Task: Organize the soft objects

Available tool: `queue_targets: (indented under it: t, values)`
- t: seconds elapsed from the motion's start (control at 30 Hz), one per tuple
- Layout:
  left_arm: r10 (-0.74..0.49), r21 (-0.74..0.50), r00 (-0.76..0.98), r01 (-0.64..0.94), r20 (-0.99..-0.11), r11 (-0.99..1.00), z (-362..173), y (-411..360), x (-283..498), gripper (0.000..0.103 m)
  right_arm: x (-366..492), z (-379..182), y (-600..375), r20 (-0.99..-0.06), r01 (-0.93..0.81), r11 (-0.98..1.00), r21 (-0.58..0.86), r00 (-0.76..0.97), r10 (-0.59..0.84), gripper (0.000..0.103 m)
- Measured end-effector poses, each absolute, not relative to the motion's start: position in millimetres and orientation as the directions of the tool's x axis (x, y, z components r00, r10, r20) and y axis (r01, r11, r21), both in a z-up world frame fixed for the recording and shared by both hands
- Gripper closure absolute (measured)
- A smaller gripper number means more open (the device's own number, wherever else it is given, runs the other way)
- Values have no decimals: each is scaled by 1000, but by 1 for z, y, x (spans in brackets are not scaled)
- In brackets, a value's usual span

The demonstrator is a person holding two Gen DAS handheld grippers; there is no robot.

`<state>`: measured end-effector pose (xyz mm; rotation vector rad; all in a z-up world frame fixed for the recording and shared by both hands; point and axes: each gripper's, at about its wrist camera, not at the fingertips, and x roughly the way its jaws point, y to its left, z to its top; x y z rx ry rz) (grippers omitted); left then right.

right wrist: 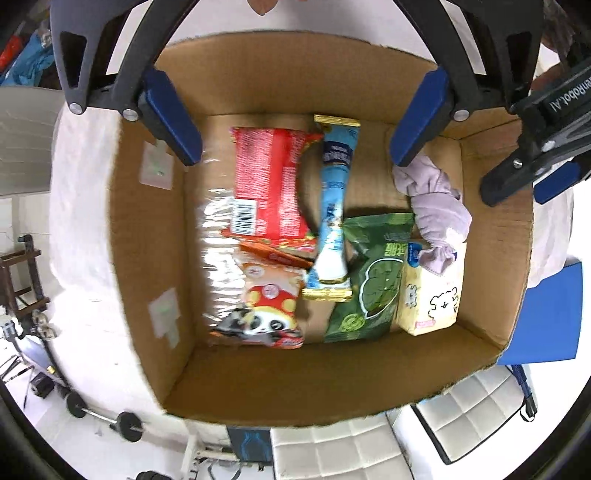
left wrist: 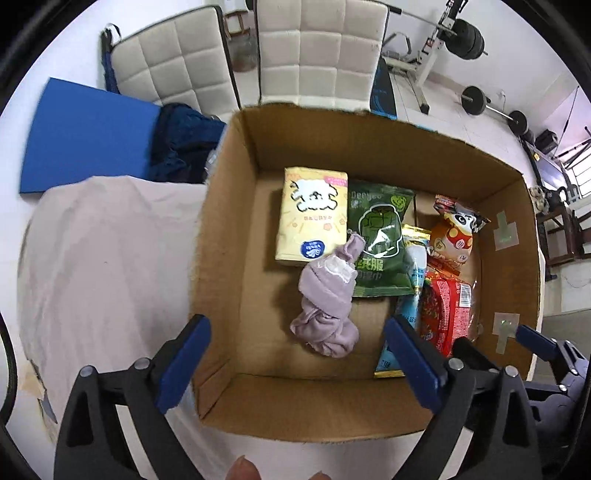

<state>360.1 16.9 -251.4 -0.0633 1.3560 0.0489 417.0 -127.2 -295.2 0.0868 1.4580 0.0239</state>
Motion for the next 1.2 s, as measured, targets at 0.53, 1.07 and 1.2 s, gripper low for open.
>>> queue_targets:
  t: [0.53,1.07,1.2]
  values:
    - [33,14,361,-57,-932,998,-155,2,282,6,350,-197,-152,-959,22,995,98,271,88,0]
    - [56,24,571,-63,-819,998,-19,-11,155,6,190,-26,-178,-854,-18,989,147,502,136,0]
    - [42,11,578,-57,-815,998,-1,-10,135,6,161,0,-179,-840,-39,990,137,524,137,0]
